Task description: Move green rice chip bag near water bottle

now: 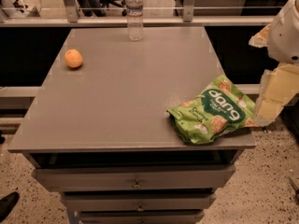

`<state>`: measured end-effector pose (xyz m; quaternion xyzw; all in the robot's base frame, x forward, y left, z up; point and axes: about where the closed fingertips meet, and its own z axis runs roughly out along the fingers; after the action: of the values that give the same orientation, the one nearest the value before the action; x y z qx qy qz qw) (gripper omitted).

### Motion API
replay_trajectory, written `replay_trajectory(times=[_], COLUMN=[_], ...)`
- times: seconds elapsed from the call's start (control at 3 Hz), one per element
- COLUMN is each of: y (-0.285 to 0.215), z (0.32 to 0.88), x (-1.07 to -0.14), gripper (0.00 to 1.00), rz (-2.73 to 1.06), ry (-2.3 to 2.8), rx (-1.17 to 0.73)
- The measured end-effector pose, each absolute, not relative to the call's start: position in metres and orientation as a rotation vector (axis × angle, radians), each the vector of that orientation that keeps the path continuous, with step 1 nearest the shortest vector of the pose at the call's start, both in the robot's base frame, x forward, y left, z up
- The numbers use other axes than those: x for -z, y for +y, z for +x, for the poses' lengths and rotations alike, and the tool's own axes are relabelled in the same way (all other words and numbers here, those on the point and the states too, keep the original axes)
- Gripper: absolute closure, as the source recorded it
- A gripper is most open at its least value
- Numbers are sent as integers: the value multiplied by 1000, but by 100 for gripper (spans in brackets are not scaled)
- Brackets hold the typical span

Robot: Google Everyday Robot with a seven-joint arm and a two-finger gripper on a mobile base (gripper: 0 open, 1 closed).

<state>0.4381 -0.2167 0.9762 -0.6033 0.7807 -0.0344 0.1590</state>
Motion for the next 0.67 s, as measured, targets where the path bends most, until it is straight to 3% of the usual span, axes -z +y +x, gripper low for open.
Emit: replay_trajectory(times=[0.67], y=[-209], z=[450], x=[-963], gripper=[0], rz=[-1729], ry=[2162], rx=[32])
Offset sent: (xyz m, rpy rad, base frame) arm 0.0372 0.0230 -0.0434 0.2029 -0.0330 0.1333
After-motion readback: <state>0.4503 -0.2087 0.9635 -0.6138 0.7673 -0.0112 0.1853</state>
